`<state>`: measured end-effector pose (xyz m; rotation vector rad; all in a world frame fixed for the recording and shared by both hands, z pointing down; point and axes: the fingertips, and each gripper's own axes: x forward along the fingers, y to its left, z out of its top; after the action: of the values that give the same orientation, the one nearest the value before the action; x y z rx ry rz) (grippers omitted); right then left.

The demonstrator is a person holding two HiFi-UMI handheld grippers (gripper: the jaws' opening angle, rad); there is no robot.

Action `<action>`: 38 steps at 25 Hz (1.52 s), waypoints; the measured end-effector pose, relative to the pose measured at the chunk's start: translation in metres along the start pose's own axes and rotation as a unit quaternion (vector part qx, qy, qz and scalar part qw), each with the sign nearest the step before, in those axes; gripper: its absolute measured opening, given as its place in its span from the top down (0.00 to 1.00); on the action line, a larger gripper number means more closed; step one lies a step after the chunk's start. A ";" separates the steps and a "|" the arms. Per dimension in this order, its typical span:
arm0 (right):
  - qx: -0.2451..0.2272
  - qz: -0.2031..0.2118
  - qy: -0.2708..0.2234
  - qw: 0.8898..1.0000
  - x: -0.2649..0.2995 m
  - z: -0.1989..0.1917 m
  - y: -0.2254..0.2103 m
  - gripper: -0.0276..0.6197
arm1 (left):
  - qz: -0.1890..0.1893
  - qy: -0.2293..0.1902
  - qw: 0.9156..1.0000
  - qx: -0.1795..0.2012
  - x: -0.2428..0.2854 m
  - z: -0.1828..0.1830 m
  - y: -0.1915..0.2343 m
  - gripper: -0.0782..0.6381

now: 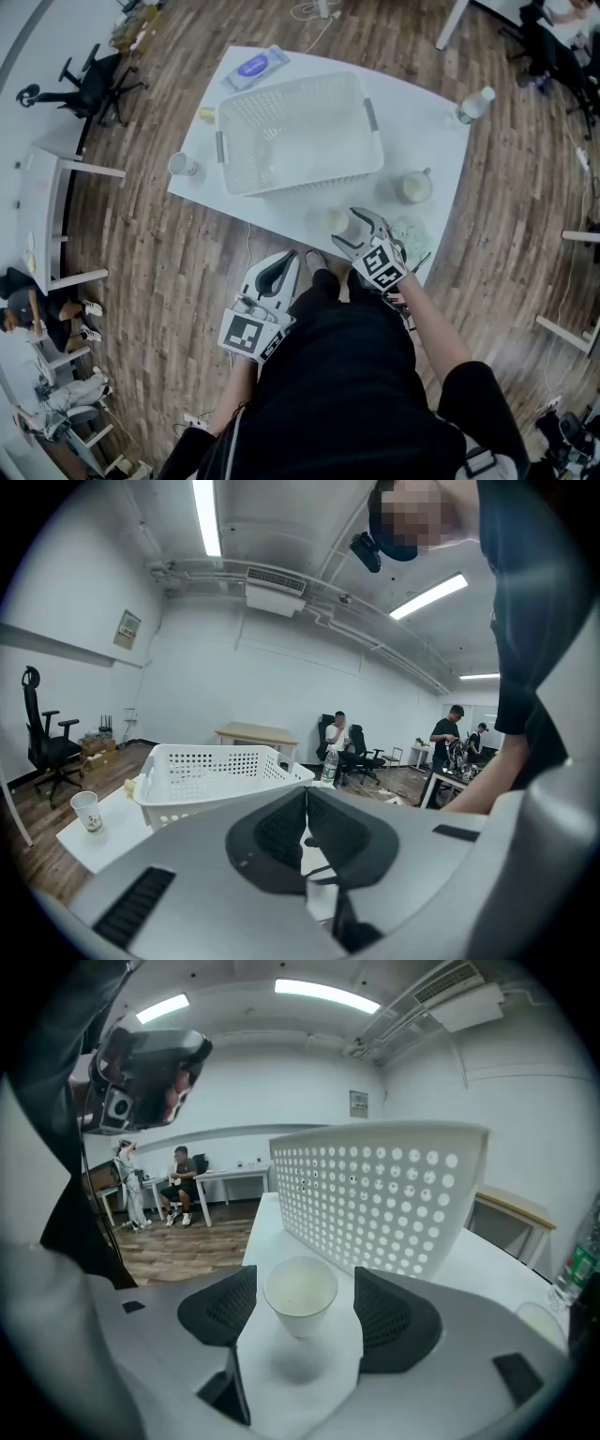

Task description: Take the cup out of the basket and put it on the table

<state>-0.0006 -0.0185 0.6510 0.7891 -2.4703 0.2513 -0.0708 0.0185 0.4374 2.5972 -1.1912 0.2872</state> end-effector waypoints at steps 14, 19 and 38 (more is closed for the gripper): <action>0.048 -0.055 -0.160 0.984 -0.131 0.139 -0.011 0.83 | -0.051 -0.032 0.998 0.000 0.034 0.017 -0.012 0.88; 0.094 -0.004 -0.201 0.975 -0.161 0.155 -0.009 0.91 | -0.071 -0.041 0.997 0.004 0.050 0.022 -0.028 0.88; 0.083 0.003 -0.227 0.970 -0.178 0.178 -0.006 0.92 | -0.079 -0.043 0.996 0.009 0.052 0.027 -0.036 0.88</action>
<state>0.0494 0.0049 0.4051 1.0011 -2.9088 0.3105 -0.0084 -0.0048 0.4212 2.7242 -1.0073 0.1543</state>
